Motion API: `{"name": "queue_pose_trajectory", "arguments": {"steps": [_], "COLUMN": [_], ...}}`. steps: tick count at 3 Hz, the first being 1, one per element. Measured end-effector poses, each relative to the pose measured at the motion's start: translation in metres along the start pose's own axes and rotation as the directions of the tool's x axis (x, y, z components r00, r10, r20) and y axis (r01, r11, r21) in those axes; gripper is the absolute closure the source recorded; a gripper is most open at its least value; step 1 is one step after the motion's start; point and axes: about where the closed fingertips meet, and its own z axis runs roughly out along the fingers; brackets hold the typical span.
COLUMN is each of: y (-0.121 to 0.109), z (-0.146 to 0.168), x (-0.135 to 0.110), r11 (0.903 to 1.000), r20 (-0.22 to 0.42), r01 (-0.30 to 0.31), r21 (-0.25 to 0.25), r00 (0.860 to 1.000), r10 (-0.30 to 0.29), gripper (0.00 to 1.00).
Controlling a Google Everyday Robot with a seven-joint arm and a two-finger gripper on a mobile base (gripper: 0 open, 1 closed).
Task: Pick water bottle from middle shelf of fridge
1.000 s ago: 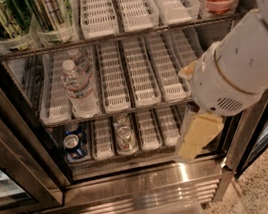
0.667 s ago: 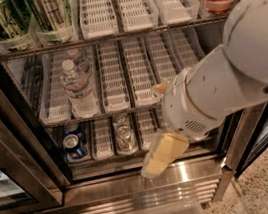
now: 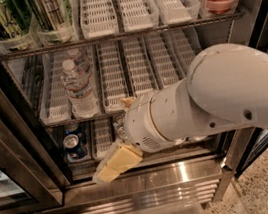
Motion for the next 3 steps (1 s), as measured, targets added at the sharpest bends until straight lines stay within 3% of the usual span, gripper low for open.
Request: {"name": "queue_pose_trajectory", "arguments": {"steps": [1, 2, 3], "y": [0.000, 0.002, 0.005], "z": [0.000, 0.007, 0.034], "x": [0.000, 0.001, -0.004], "r11": [1.0000, 0.9998, 0.9983], "r20": [0.000, 0.056, 0.138], "r01": [0.000, -0.017, -0.027], "r21": [0.000, 0.009, 0.052], "r00": [1.000, 0.998, 0.990], "r10": [0.000, 0.017, 0.020], "gripper": [0.00, 0.00, 0.00]}}
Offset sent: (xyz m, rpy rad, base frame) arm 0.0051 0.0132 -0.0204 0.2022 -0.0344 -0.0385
